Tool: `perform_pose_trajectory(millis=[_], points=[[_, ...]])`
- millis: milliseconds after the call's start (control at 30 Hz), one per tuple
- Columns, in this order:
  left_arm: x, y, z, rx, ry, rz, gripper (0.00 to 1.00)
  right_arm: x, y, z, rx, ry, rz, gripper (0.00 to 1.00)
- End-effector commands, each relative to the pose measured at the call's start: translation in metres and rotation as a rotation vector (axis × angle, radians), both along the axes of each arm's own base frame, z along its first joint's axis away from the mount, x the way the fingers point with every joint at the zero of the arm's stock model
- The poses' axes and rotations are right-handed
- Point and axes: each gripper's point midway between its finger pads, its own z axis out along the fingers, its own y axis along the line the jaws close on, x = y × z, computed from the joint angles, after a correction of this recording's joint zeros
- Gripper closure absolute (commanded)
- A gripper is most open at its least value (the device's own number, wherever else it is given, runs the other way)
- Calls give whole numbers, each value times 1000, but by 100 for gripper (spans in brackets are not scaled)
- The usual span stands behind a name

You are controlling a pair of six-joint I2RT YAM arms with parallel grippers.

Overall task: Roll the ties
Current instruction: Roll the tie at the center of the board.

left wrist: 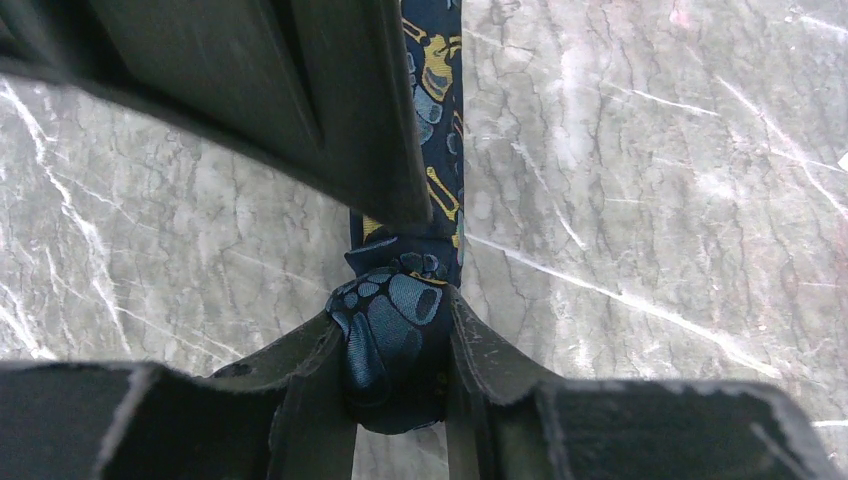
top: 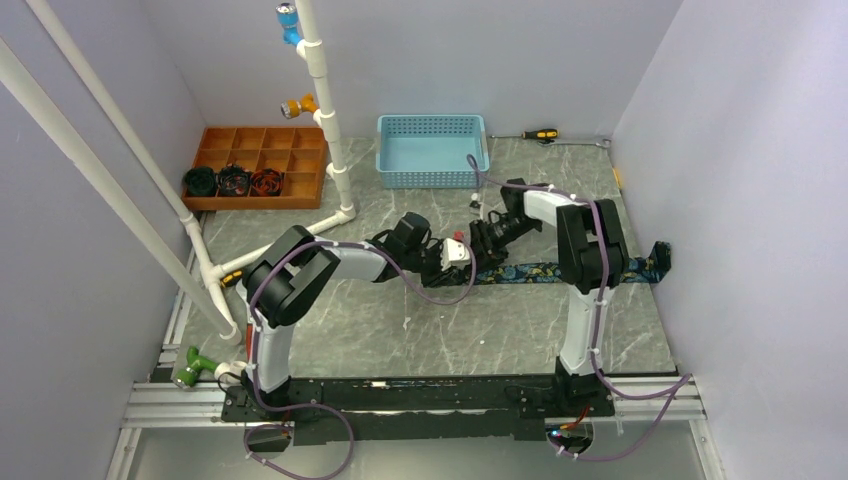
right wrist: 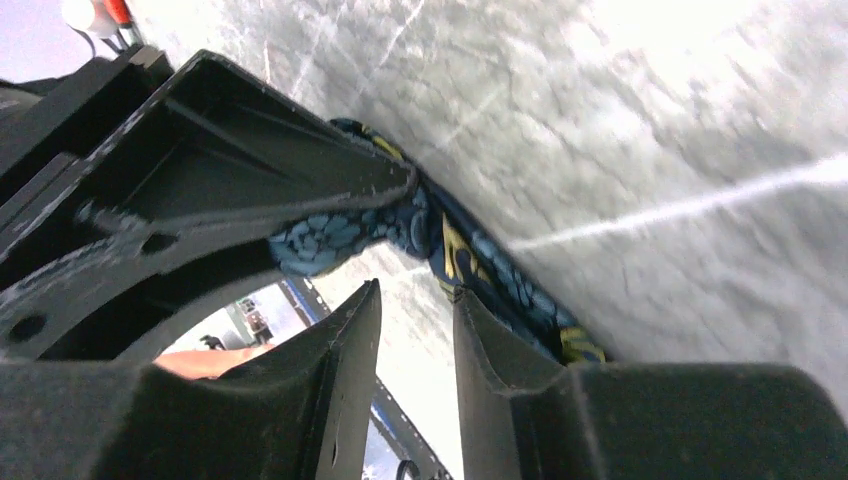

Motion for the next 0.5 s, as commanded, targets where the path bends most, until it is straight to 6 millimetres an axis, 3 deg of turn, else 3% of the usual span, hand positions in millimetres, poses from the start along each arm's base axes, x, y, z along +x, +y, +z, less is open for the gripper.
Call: perform_pose_trajectory(millis=[0,167,367,467], points=[[-19,40,-51,233,78,25,70,-5,-9,37,57,-25,-7,63],[-21,41,-54,255,93,31,69,-7,6,55,148,-28,-35,52],[-22,40,-54,258,108,33,68,-4,26,46,150,-7,4,52],[-22,39,-54,256,112,32,68,-4,26,32,98,-8,10,53]])
